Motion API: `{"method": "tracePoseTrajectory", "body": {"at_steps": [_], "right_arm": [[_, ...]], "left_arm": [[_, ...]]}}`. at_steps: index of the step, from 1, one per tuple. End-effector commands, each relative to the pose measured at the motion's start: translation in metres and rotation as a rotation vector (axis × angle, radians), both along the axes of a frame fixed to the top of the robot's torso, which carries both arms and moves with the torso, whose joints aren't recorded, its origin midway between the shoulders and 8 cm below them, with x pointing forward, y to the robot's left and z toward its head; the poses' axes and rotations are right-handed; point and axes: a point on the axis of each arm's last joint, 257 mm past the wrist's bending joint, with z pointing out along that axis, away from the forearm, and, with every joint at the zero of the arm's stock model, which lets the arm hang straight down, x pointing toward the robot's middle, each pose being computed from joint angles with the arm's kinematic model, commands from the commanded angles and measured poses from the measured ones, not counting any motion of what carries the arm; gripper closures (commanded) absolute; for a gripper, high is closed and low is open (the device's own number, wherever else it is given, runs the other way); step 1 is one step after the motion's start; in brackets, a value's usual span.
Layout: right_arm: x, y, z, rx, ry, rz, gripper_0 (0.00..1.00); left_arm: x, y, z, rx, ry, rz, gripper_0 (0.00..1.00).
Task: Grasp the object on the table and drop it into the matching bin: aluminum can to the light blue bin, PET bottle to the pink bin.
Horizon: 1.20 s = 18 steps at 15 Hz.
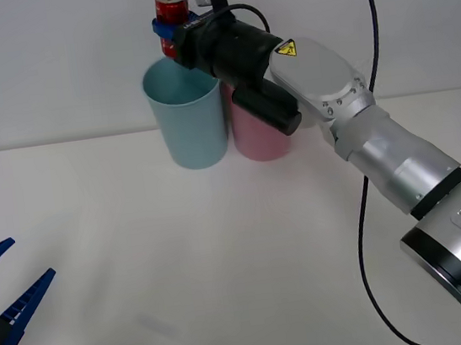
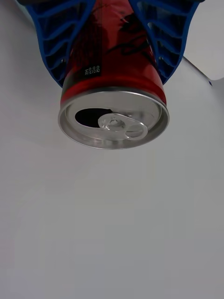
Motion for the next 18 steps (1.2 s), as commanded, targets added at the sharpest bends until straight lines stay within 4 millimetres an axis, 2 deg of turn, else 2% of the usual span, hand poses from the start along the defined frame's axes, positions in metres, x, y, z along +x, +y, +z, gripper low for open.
{"method": "tracePoseTrajectory", "body": {"at_steps": [1,6,7,8,9,10,15,18], "right_arm": [[0.0042,0.0054,-0.0010,0.005,0.003,-0.028,1.00],[0.0032,0.0090,-0.0013,0.006,0.001,-0.032,0.99],[0.0039,0.0078,-0.0011,0.006,0.000,-0.035,0.93],[0.0043,0.0075,-0.0006,0.009,0.000,-0.039,0.63],[0.0050,0.0066,-0.0003,0.009,-0.002,-0.044,0.06],[0.0052,0.0063,-0.0001,0.010,-0.002,-0.045,0.00],[0.0044,0.0072,-0.0011,0.001,-0.008,-0.044,0.00],[-0.0035,0.0036,0.0015,0.015,-0.026,-0.034,0.00]], "left_arm": [[0.0000,0.0000,0.0000,0.000,0.000,0.000,0.00],[0.0000,0.0000,0.0000,0.000,0.000,0.000,0.00],[0.0000,0.0000,0.0000,0.000,0.000,0.000,0.00],[0.0000,0.0000,0.0000,0.000,0.000,0.000,0.00],[0.0000,0.0000,0.0000,0.000,0.000,0.000,0.00],[0.0000,0.0000,0.0000,0.000,0.000,0.000,0.00],[0.0000,0.0000,0.0000,0.000,0.000,0.000,0.00],[0.0000,0.0000,0.0000,0.000,0.000,0.000,0.00]]}}
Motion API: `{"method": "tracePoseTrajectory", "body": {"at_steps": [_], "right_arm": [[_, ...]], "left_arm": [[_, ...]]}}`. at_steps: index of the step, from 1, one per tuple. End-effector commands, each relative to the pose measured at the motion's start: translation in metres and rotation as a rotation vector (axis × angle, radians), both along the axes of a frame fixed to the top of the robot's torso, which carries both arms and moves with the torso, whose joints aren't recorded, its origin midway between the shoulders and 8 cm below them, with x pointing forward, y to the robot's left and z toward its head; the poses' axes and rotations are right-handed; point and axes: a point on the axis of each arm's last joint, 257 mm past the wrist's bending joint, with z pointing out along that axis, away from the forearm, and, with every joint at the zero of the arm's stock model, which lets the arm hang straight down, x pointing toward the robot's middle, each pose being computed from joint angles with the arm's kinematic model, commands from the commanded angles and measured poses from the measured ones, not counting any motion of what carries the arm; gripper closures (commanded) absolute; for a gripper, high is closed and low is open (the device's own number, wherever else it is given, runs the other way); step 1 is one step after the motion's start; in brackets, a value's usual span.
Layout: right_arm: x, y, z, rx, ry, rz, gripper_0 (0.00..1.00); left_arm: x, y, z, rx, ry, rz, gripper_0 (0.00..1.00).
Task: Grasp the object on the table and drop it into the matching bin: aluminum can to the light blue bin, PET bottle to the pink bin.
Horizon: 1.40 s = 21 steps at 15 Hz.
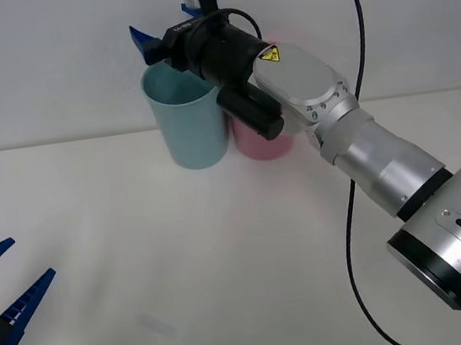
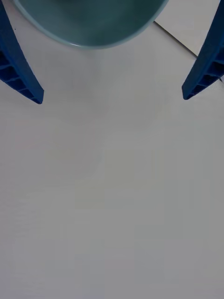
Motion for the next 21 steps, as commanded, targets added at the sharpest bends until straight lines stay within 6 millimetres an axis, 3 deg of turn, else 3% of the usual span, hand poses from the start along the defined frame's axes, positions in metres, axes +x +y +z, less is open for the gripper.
{"method": "tracePoseTrajectory", "body": {"at_steps": [1,8,21], "right_arm": [[-0.010,-0.005,0.003,0.014,-0.022,0.014,0.00],[-0.063,-0.027,-0.016,-0.017,-0.076,0.103,0.00],[-0.184,-0.114,-0.086,-0.093,-0.062,0.180,0.00]], "left_arm": [[0.000,0.000,0.000,0.000,0.000,0.000,0.00],[0.000,0.000,0.000,0.000,0.000,0.000,0.00],[0.000,0.000,0.000,0.000,0.000,0.000,0.00]]}}
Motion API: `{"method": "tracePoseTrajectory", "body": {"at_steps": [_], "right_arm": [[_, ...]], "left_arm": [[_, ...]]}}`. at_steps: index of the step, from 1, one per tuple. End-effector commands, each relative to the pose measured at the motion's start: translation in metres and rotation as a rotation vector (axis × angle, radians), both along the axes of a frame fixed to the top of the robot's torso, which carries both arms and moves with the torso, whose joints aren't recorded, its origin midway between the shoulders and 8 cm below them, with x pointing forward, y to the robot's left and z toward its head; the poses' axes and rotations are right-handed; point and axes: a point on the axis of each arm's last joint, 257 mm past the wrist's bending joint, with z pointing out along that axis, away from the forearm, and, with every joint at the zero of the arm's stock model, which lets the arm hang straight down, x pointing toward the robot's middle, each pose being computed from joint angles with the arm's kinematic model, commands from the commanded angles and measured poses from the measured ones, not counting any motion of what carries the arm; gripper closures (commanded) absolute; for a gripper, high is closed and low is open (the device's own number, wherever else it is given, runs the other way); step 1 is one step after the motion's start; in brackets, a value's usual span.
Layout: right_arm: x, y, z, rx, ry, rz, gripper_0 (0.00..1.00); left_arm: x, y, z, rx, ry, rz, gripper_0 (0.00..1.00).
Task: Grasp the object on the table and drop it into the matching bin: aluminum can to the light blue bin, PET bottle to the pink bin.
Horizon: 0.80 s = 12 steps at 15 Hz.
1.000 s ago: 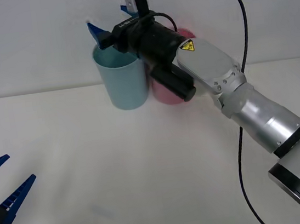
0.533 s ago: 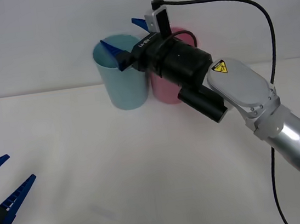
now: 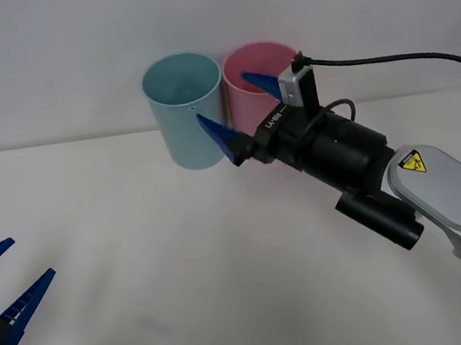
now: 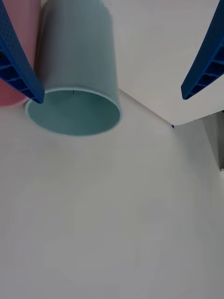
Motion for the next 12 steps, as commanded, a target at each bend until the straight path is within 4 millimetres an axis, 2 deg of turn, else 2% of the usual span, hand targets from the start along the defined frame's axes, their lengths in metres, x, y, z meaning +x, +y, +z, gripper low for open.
{"method": "tracePoseTrajectory", "body": {"at_steps": [1,6,12], "right_arm": [[-0.023,-0.015,-0.011,-0.026,0.011,0.037,0.00],[-0.056,-0.050,-0.040,-0.099,0.010,0.069,0.00],[-0.083,-0.110,-0.071,-0.176,-0.006,0.050,0.00]], "left_arm": [[0.000,0.000,0.000,0.000,0.000,0.000,0.00],[0.000,0.000,0.000,0.000,0.000,0.000,0.00],[0.000,0.000,0.000,0.000,0.000,0.000,0.00]]}}
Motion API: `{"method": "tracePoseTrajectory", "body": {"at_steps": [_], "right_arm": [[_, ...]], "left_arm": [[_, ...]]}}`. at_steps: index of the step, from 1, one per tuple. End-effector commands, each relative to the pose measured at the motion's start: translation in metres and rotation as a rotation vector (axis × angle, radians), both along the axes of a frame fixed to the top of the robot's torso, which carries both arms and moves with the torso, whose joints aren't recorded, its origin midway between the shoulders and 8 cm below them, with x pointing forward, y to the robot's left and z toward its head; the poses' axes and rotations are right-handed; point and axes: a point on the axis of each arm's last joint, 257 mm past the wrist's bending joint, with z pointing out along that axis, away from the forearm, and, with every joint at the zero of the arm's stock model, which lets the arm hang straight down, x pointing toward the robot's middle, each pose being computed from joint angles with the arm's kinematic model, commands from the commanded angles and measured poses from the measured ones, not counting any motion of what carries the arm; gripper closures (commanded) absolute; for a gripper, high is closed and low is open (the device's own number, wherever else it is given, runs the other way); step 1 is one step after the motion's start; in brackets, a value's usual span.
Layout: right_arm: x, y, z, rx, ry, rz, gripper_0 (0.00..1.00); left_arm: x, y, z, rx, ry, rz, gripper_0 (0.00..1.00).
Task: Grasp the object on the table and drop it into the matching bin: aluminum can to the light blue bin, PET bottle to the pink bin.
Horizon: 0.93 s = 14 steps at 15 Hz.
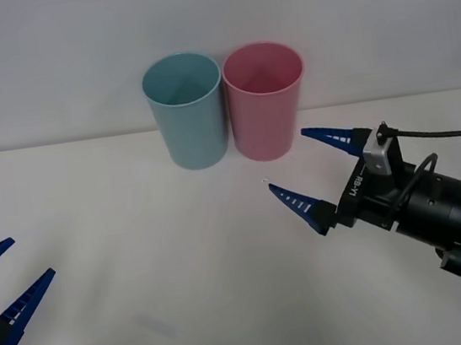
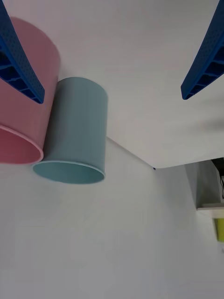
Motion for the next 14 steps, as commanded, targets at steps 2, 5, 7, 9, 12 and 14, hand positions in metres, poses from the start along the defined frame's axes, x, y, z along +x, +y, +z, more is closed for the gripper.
{"method": "tracePoseTrajectory", "body": {"at_steps": [2,5,7,9,12,14], "right_arm": [[-0.017,-0.041,-0.014,-0.019,0.013,-0.030,0.00],[-0.033,-0.073,-0.024,-0.031,0.040,-0.052,0.00],[-0.044,-0.089,-0.028,-0.025,0.057,-0.064,0.00],[-0.054,-0.103,-0.033,-0.016,0.078,-0.079,0.00],[-0.067,-0.116,-0.042,-0.001,0.118,-0.102,0.00],[-0.075,-0.122,-0.046,0.021,0.146,-0.112,0.00]], "left_arm": [[0.000,0.000,0.000,0.000,0.000,0.000,0.00],[0.000,0.000,0.000,0.000,0.000,0.000,0.00],[0.000,0.000,0.000,0.000,0.000,0.000,0.00],[0.000,0.000,0.000,0.000,0.000,0.000,0.00],[0.000,0.000,0.000,0.000,0.000,0.000,0.00],[0.000,0.000,0.000,0.000,0.000,0.000,0.00]]}}
